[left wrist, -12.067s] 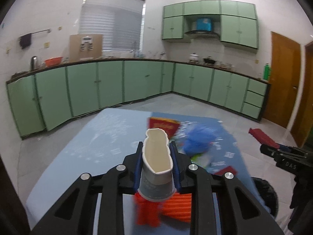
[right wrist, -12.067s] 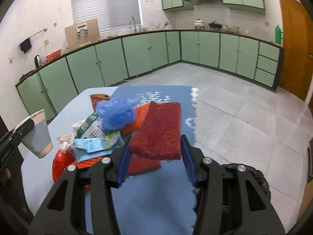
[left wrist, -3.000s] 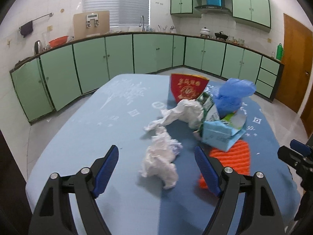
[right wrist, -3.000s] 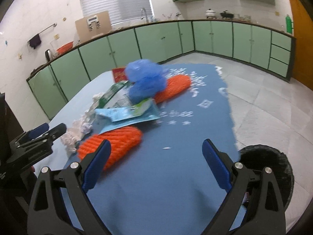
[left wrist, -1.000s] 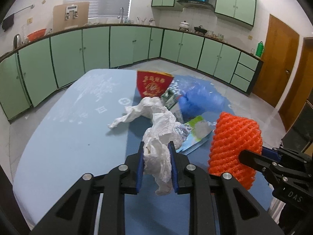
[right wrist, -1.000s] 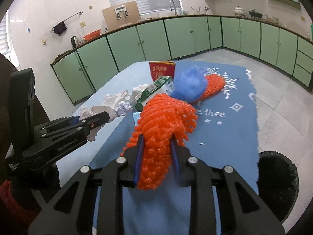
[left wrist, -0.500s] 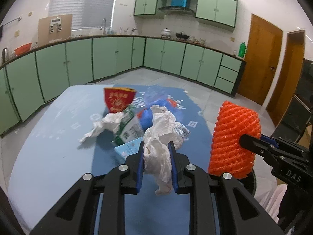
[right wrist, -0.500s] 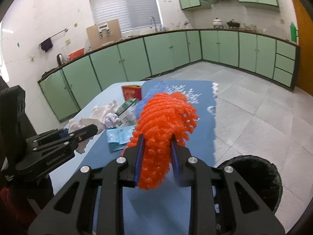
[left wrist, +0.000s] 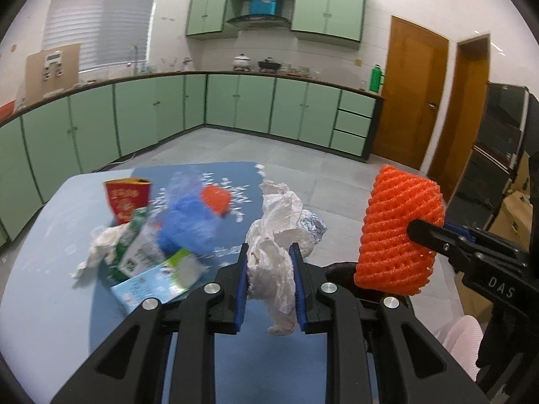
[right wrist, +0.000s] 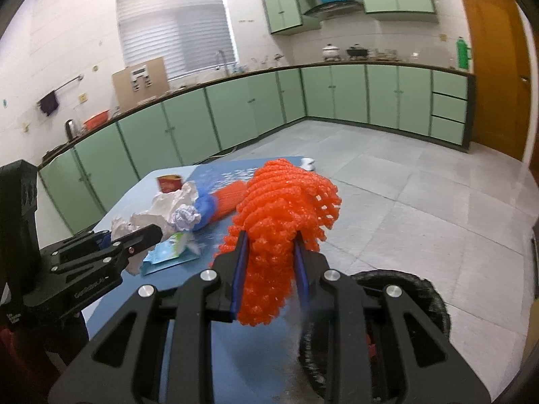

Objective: Collect trash
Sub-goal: 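Carry the tissue and orange net over the black bin, then open both tools over the bin, dropping tissue and orange net, then grasp the white tissue with the left tool while the right tool grips the blue bag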

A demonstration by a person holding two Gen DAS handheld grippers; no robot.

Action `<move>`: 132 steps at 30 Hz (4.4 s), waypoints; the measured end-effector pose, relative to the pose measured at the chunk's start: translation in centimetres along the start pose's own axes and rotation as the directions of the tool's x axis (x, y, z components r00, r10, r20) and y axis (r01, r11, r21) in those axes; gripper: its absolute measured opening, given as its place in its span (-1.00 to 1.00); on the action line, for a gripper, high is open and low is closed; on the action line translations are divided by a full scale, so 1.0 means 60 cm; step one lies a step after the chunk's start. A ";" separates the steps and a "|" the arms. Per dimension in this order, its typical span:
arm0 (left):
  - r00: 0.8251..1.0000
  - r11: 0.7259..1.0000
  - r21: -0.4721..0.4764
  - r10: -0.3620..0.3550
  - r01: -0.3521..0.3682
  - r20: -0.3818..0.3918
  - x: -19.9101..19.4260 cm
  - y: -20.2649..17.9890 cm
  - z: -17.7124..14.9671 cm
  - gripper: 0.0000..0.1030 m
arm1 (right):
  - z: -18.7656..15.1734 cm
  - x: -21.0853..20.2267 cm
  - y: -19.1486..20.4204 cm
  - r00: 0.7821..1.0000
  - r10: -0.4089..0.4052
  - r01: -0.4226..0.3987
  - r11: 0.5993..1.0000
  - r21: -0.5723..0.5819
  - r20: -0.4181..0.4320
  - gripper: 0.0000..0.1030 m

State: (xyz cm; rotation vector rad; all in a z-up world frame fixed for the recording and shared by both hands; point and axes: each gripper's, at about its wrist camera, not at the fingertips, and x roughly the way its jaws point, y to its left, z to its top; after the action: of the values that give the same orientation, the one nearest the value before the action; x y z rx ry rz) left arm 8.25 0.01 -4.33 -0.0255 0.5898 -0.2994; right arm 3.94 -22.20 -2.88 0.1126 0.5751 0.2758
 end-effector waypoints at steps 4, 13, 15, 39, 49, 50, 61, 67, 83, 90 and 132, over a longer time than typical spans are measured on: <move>0.999 0.999 0.027 -0.035 0.036 -0.005 0.022 -0.031 0.007 -0.56 | -0.006 -0.012 -0.044 0.998 -0.054 0.054 0.998 0.026 0.008 -0.53; 0.992 0.990 0.081 -0.117 0.119 -0.038 0.075 -0.114 0.008 -0.56 | -0.031 -0.027 -0.147 0.986 -0.166 0.166 0.981 0.098 -0.001 -0.52; 0.990 0.986 0.091 -0.136 0.140 -0.047 0.085 -0.133 0.007 -0.56 | -0.039 -0.025 -0.164 0.982 -0.186 0.187 0.976 0.110 -0.011 -0.52; 0.966 0.958 0.148 -0.226 0.244 -0.129 0.209 -0.243 -0.004 -0.09 | -0.090 0.039 -0.288 0.945 -0.298 0.319 0.929 0.187 -0.133 0.01; 0.980 0.977 0.100 -0.177 0.187 -0.093 0.185 -0.192 0.010 0.25 | -0.089 0.028 -0.283 0.930 -0.355 0.368 0.904 0.218 -0.097 0.79; 0.982 0.980 0.097 -0.168 0.175 -0.083 0.179 -0.184 0.012 0.28 | -0.085 0.028 -0.279 0.932 -0.350 0.363 0.906 0.218 -0.094 0.80; 1.000 1.000 0.025 0.011 -0.011 0.006 0.100 -0.040 0.030 0.34 | -0.026 0.076 -0.150 0.976 -0.213 0.216 0.967 0.138 -0.033 0.81; 0.991 0.992 -0.016 0.128 -0.127 0.027 0.065 0.049 0.020 0.34 | 0.000 0.125 -0.054 0.994 -0.112 0.113 0.991 0.074 -0.019 0.81; 0.938 0.930 -0.137 0.347 -0.342 0.008 0.027 0.262 -0.004 0.34 | 0.045 0.260 0.149 0.997 0.060 -0.063 0.995 -0.071 -0.047 0.81; 0.931 0.918 -0.161 0.364 -0.362 -0.023 0.041 0.317 -0.012 0.34 | 0.046 0.323 0.194 0.994 0.065 -0.074 0.992 -0.101 -0.089 0.81; 0.968 0.936 -0.252 0.251 -0.247 -0.015 0.051 0.363 -0.018 -1.00 | 0.058 0.297 0.214 0.973 0.202 -0.216 0.968 -0.132 -0.107 -0.72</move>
State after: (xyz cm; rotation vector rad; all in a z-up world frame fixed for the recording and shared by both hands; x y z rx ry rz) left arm 15.98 20.05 -9.26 -0.1970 0.6038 0.0243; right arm 17.31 -4.86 -6.92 0.0219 0.6352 0.5290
